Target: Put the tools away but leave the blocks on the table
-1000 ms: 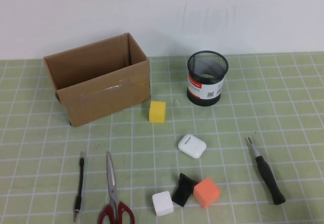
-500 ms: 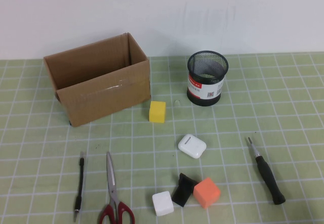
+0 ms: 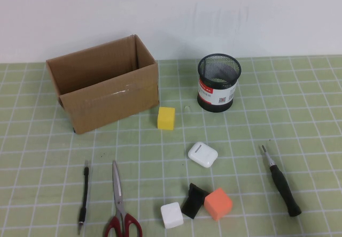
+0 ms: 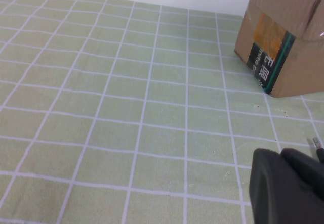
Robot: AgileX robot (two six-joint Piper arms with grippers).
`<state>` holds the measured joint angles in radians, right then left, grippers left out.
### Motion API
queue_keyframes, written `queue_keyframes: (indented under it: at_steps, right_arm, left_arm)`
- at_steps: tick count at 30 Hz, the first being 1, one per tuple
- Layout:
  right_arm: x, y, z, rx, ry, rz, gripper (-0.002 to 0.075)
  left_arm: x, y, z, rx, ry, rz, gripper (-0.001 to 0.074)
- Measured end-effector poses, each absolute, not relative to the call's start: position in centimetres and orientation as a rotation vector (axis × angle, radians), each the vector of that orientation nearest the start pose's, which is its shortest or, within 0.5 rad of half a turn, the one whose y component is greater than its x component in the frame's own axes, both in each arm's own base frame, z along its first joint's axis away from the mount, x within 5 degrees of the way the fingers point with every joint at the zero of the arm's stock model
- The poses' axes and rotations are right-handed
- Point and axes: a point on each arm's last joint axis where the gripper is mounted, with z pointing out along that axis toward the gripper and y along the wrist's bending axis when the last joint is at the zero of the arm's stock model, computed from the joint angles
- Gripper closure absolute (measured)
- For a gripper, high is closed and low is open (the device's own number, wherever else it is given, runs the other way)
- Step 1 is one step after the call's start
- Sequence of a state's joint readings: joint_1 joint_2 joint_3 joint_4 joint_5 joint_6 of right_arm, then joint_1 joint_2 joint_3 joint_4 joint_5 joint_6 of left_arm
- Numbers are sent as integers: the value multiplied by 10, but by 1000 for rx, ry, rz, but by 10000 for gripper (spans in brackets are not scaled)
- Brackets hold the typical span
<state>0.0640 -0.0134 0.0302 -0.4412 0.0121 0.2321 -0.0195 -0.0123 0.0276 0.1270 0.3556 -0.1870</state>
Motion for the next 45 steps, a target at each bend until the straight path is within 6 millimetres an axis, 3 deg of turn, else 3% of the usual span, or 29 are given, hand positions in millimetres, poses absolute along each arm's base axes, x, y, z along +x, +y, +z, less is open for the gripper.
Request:
queue_keyframes:
  at_steps: [8,25,31,35,41,45]
  right_arm:
    - [52,12,222,-257,1274,-60,732]
    - [51,14,226,-258,1222,-37,732]
    - [40,17,247,-196,975,102,732]
    - [34,11,267,-94,915,163,732]
    - [26,5,302,-21,967,160,732]
    - [31,3,321,18,1090,179,732]
  left_arm:
    - [53,3,173,-75,1850,-20,739]
    - [53,3,173,-75,1850,-20,739]
    - [53,3,173,-75,1850,-20,739]
    - [53,3,173,-75,1850,-20,739]
    - [53,3,173,-75,1850,-20,739]
    - [53,3,173,-75,1850,-20,739]
